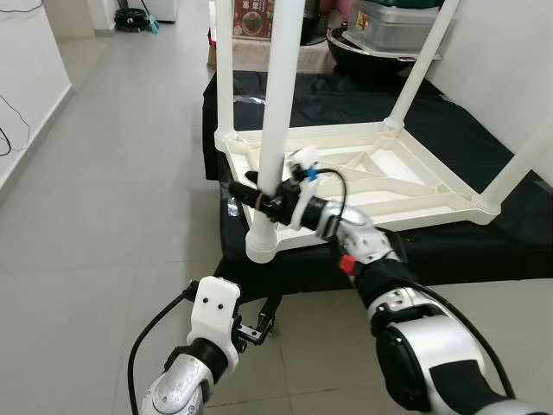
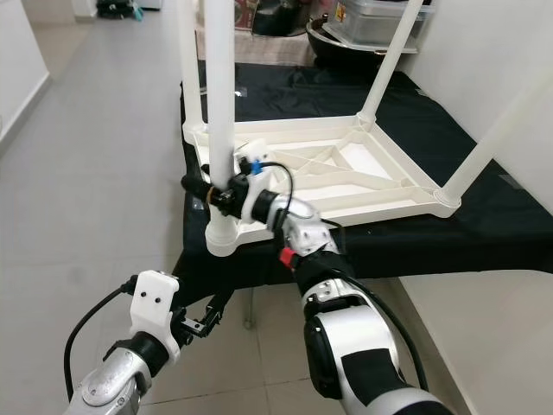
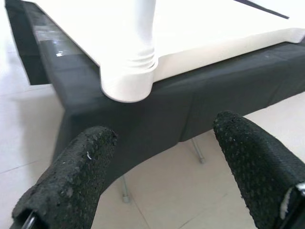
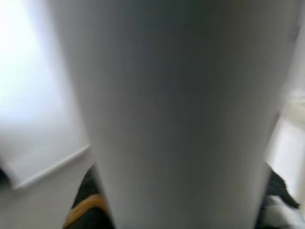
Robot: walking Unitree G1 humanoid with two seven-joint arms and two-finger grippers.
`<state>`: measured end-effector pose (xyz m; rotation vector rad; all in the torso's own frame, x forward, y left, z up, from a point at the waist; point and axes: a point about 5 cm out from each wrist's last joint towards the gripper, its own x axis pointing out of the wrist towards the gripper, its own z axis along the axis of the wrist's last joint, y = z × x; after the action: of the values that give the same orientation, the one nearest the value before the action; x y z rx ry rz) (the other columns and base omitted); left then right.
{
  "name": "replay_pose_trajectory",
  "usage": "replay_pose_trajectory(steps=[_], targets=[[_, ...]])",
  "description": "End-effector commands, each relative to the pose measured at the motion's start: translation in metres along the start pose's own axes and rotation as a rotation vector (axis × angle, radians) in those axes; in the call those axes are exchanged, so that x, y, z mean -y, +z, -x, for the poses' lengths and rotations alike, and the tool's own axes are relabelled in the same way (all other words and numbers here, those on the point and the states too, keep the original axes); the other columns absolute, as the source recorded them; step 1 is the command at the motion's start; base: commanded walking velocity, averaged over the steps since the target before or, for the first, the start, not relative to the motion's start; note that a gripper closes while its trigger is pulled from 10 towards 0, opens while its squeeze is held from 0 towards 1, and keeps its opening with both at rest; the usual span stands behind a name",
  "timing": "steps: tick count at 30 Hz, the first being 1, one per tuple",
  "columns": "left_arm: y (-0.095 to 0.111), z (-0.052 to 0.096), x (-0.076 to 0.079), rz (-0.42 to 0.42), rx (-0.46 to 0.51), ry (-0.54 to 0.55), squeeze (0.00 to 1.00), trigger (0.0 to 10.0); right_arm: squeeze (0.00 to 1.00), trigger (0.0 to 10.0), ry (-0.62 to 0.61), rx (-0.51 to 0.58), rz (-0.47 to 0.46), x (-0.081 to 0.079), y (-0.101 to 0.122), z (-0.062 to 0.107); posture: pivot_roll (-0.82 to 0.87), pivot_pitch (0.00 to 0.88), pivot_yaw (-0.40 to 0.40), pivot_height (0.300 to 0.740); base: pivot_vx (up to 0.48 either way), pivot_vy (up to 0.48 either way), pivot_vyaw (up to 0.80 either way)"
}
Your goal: Building children table
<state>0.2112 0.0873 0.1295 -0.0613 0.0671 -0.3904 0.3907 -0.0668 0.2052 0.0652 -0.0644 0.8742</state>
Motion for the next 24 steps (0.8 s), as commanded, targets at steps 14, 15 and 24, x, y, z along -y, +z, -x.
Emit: replay_pose_trajectory(steps=[14, 15, 24], targets=[[-0.002, -0.001, 0.002, -0.001, -0.013, -0.009, 0.0, 10.0, 0.0, 0.0, -1.207, -0.025, 0.008, 0.064, -0.009, 0.06, 0.08, 0.089, -0.106, 0.74, 0.0, 0.0, 0.0], [-0.002, -0.001, 0.002, -0.001, -0.013, -0.009, 0.0, 10.0, 0.0, 0.0, -1.207, -0.025, 0.008, 0.064, -0.009, 0.06, 0.08, 0.089, -0.106, 0.74, 0.0, 0.0, 0.0], [-0.003, -0.001, 0.002, -0.002, -0.012, -0.008, 0.0, 10.0, 1.0, 10.0, -0.873, 0.13, -0.063, 0.032, -0.004, 0.023, 0.09, 0.083, -0.107, 0.74, 0.0, 0.0, 0.0]])
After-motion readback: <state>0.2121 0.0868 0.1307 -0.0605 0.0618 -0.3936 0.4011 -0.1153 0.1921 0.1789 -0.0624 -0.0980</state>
